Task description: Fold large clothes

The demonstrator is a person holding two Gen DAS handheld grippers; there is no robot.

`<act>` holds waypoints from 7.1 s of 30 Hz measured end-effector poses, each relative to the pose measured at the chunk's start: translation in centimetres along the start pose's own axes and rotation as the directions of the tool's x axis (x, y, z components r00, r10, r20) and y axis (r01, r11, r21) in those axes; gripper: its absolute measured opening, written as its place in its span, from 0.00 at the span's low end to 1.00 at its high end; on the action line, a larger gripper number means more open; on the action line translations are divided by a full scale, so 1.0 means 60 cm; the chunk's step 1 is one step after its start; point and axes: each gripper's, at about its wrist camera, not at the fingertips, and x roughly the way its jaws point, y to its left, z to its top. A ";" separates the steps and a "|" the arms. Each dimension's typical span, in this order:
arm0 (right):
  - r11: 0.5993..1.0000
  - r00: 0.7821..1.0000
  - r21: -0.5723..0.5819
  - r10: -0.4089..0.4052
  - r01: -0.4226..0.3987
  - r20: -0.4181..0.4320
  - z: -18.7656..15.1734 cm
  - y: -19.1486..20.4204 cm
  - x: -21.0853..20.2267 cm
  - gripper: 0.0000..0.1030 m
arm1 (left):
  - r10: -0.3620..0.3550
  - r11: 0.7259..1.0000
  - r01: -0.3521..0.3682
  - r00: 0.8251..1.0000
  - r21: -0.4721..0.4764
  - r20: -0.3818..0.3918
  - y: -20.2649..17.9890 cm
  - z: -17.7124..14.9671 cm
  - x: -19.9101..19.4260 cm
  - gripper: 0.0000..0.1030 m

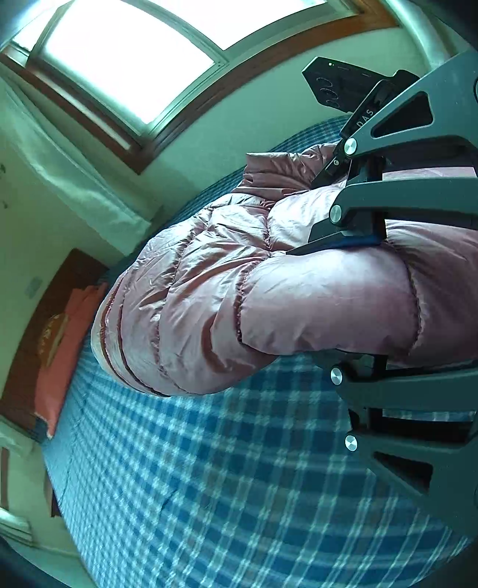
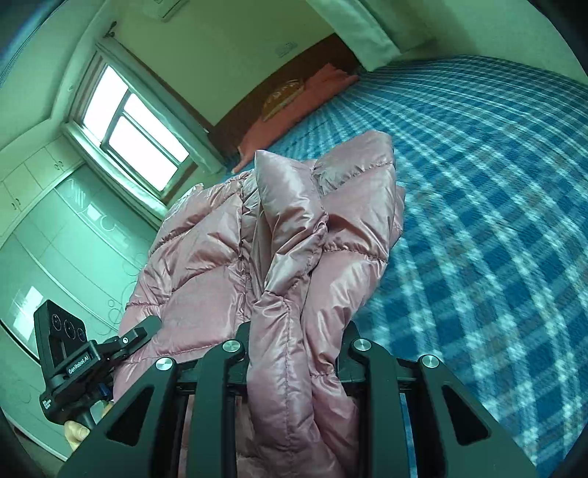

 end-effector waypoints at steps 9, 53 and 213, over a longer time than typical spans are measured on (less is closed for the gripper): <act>0.994 0.993 -0.044 0.095 -0.098 -0.070 0.020 0.093 0.156 0.23 | 0.115 0.991 -0.111 0.992 -0.080 0.058 0.148 0.075 -0.026 0.34; 0.979 0.955 0.142 0.178 -0.147 -0.236 -0.099 0.078 0.143 0.29 | 0.107 0.961 -0.121 0.992 -0.247 -0.069 0.238 -0.033 -0.061 0.42; 0.849 0.938 -0.399 -0.322 0.346 0.129 -0.260 0.251 -0.201 0.66 | 0.518 0.832 -0.548 0.823 0.084 0.234 -0.010 -0.208 -0.335 0.90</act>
